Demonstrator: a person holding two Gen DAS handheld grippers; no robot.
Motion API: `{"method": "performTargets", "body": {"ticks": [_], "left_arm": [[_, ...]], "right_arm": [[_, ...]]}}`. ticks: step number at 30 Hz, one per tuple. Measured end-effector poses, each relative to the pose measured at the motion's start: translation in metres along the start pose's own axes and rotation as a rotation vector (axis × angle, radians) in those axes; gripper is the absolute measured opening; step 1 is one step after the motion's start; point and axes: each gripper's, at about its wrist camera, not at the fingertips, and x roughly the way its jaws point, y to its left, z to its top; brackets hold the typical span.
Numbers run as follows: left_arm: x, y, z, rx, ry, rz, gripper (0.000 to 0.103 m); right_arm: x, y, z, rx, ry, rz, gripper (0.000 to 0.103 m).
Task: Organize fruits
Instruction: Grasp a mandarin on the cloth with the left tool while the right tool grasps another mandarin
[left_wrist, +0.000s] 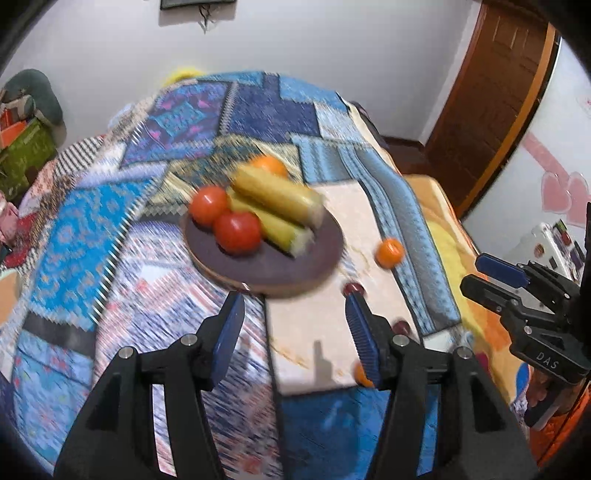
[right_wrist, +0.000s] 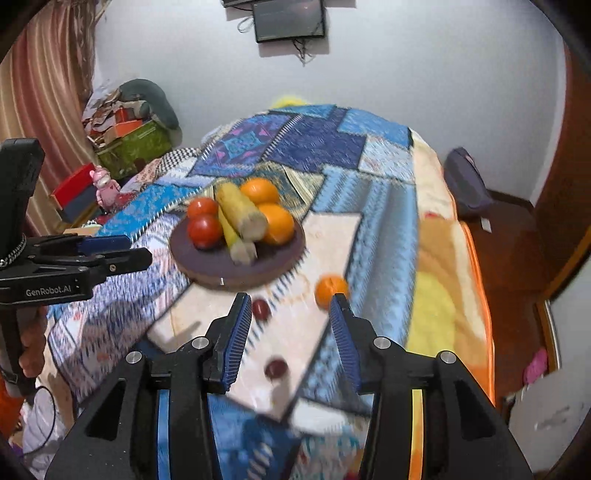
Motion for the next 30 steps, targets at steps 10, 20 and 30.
{"method": "performTargets", "body": {"ticks": [10, 20, 30], "left_arm": [[0.038, -0.053, -0.046, 0.045, 0.121, -0.032, 0.057], [0.059, -0.062, -0.055, 0.064, 0.175, -0.067, 0.035], [0.038, -0.032, -0.035, 0.004, 0.097, -0.080, 0.035]], "right_arm": [[-0.003, -0.018, -0.050, 0.113, 0.055, 0.011, 0.042], [-0.001, -0.028, -0.058, 0.126, 0.062, 0.012, 0.045], [0.025, -0.028, -0.030, 0.083, 0.067, -0.012, 0.045]]}}
